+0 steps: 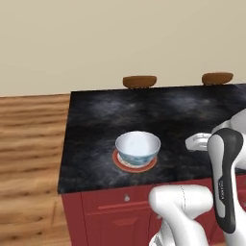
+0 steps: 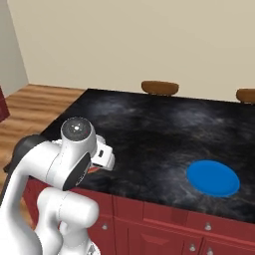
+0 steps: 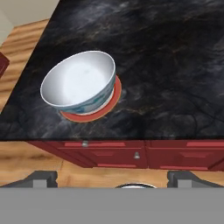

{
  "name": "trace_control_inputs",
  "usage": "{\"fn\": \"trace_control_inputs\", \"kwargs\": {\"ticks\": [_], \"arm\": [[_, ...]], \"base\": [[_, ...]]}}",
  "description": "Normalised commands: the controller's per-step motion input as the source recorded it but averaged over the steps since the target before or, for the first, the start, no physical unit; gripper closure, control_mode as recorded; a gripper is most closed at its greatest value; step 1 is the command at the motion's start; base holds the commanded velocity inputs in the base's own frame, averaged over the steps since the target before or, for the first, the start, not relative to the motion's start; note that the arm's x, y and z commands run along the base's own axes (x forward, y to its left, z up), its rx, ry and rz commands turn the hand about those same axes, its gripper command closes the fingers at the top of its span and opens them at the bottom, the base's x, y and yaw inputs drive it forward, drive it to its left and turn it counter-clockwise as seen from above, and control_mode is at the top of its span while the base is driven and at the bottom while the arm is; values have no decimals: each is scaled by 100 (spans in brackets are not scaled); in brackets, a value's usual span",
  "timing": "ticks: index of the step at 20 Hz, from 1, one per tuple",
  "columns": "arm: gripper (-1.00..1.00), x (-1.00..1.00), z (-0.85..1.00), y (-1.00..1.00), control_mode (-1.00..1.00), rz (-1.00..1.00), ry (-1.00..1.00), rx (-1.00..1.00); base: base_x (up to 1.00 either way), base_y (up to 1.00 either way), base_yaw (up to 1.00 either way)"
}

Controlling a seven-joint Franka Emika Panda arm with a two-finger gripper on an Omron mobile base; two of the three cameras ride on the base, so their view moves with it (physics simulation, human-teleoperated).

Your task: Move the bowls from the cabinet to the plates on the dining table.

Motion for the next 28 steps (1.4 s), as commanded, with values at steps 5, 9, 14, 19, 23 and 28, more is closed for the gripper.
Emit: {"fn": "trace_control_inputs", "kwargs": {"ticks": [5,9,14,19,23,28], "arm": [[-100,0,0,0,100,0,0,0],[-100,0,0,0,100,0,0,0],[-100,0,0,0,100,0,0,0],[-100,0,0,0,100,0,0,0],[-100,0,0,0,100,0,0,0],[-100,0,0,0,100,0,0,0]], "base": [[-29,5,28],[-38,7,29],[-38,10,29],[-30,12,29],[-26,10,30],[-22,13,31]]}}
